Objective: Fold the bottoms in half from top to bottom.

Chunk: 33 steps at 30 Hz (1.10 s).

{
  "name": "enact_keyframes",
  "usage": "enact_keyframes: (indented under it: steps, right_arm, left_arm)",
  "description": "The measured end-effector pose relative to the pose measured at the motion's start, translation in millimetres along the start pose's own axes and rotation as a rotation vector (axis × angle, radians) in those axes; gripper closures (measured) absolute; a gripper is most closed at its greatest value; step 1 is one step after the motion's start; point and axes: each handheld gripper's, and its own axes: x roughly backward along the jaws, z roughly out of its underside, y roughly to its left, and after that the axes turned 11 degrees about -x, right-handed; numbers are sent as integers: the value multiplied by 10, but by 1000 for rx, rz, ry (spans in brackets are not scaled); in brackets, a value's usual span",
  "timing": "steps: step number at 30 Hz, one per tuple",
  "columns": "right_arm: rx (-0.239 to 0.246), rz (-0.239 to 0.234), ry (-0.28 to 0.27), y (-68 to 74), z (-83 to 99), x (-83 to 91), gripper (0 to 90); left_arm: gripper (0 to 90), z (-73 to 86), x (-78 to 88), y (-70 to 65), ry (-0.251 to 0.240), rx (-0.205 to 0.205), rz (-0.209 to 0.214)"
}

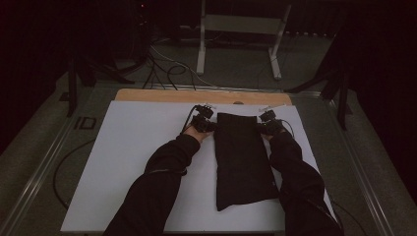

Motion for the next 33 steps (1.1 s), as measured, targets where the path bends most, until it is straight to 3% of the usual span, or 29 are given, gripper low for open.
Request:
enact_keyframes:
  steps: [9, 12, 16, 22, 33]
  right_arm:
    - [7, -19, -23, 26, -47, 145, 865]
    - [-4, -38, -42, 27, 29, 223, 866]
    - [2, -52, -41, 36, 76, 301, 866]
    - [36, -59, -43, 103, 136, 401, 866]
    - [47, -71, -49, 192, 286, 607, 866]
  left_arm:
    - [832, -45, 125, -42, -23, -12, 37]
    - [834, -30, 179, -89, -27, -27, 66]
    - [835, -18, 217, -133, -23, -44, 73]
    - [837, 26, 265, -165, -24, -45, 100]
    - [837, 125, 362, -293, -32, -52, 141]
